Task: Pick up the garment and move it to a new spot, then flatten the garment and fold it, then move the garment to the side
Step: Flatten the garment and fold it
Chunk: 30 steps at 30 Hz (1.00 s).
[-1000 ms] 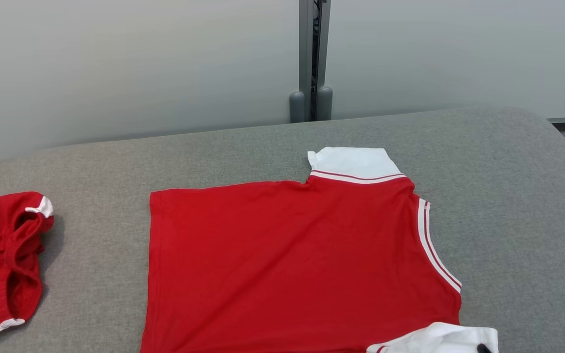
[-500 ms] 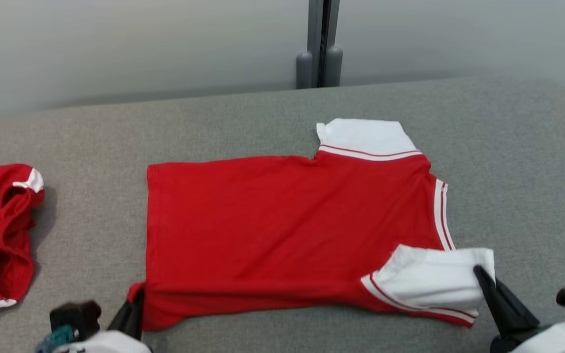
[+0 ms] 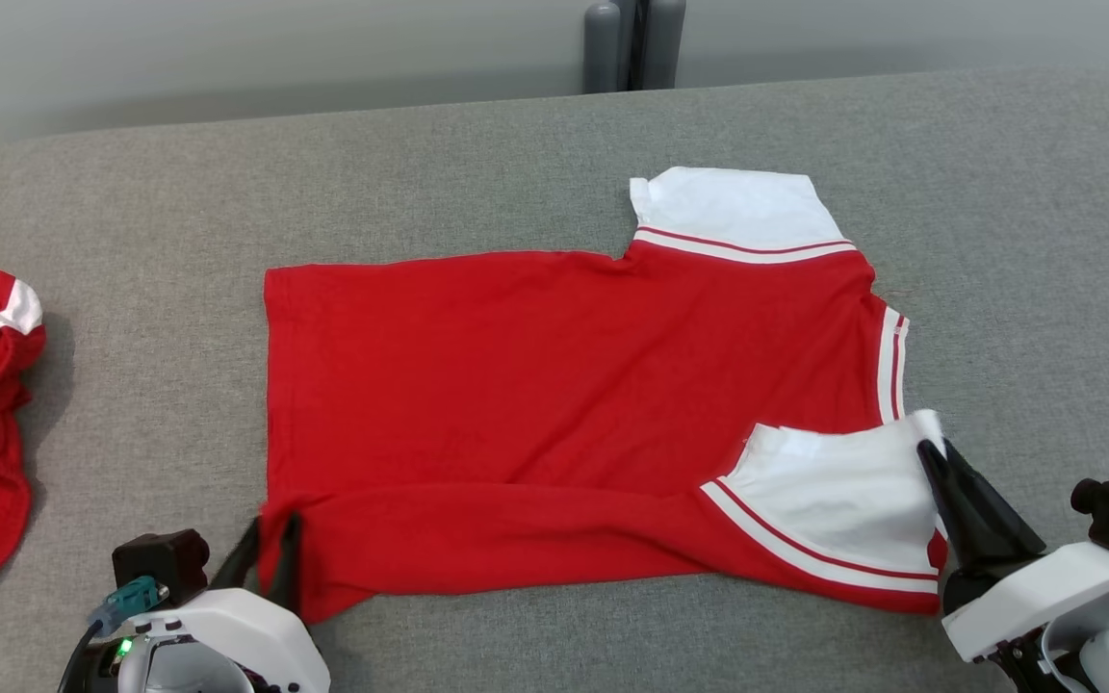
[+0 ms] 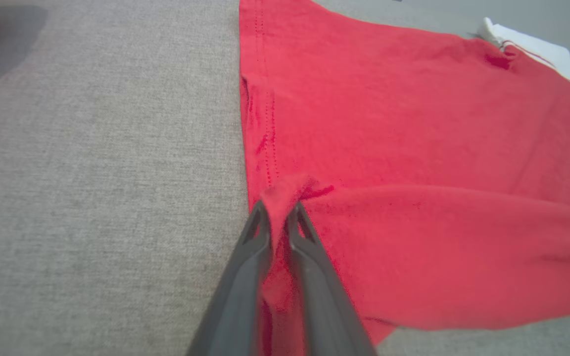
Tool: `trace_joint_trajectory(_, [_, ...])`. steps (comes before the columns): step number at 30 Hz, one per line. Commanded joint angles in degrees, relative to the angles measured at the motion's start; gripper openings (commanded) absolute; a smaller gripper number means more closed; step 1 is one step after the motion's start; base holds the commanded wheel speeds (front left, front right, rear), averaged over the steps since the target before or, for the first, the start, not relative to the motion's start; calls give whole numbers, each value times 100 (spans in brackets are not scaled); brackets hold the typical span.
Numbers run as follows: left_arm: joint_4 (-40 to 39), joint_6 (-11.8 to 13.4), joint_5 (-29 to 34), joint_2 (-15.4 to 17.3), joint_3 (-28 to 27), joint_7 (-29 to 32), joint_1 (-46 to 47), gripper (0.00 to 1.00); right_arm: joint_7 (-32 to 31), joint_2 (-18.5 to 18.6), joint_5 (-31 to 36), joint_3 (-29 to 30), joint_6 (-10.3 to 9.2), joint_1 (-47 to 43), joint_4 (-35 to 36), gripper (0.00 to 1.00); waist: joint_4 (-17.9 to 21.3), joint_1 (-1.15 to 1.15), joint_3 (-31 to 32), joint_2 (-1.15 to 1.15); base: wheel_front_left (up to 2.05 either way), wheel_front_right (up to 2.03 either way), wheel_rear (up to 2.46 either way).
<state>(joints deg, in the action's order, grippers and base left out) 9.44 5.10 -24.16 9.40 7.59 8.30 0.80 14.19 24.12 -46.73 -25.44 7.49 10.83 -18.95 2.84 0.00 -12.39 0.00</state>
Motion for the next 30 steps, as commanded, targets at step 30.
trace_joint_trajectory(30, [-890, 574, 645, -100, -4, -1715, -570, 100, -216, -1493, 2983, 2408, 1, -1189, 1418, 100, 39, 0, 713, 0, 0, 0, 0])
